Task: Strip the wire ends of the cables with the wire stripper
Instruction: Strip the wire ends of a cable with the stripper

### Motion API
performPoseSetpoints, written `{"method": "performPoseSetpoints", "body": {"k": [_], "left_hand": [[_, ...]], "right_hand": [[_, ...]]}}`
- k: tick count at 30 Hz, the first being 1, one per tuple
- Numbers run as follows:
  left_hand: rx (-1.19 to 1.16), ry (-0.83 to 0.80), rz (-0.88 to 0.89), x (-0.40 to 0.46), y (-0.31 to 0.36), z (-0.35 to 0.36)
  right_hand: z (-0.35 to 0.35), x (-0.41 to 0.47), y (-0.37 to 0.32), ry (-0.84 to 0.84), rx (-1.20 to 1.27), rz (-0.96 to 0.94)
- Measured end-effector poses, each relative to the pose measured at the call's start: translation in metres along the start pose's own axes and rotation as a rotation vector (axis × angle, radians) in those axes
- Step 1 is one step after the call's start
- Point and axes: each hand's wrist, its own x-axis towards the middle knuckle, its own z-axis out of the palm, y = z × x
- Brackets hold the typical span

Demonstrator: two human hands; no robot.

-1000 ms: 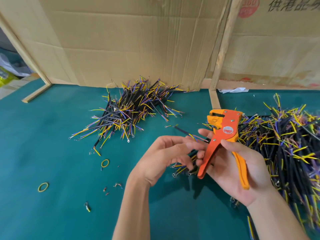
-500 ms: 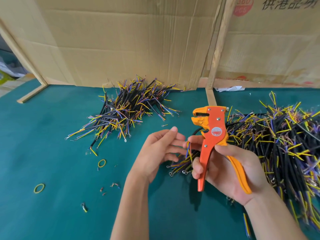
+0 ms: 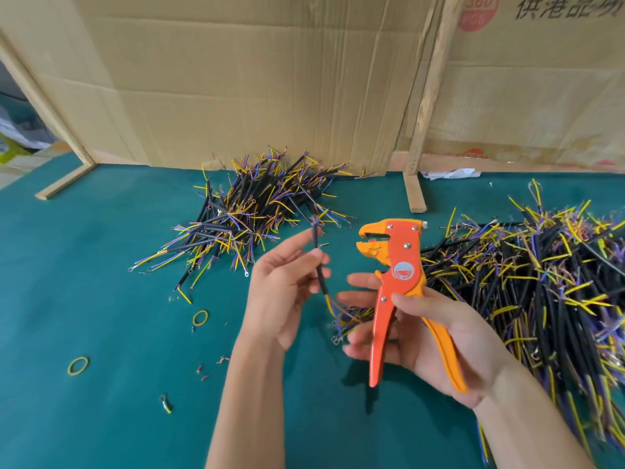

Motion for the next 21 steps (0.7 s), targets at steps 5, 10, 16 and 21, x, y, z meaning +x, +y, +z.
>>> {"method": "performPoseSetpoints", "body": {"k": [5, 10, 16, 21], "left_hand": [[0.099, -0.106, 0.067, -0.002, 0.008, -0.012], [0.271, -0.242, 0.103, -0.006, 0.011, -0.005], [0.323, -0.174, 0.149, -0.003, 0.003, 0.004], [0.493, -0.080, 0.209, -0.003, -0.004, 0.010]], "right_hand": [[-0.003, 0.000, -0.003, 0.090, 0.034, -0.033], [0.000, 0.002, -0.003, 0.193, 0.031, -0.078], [0.001, 0.001, -0.005, 0.135, 0.000, -0.048], [0.003, 0.002, -0.002, 0.109, -0.046, -0.053]]}}
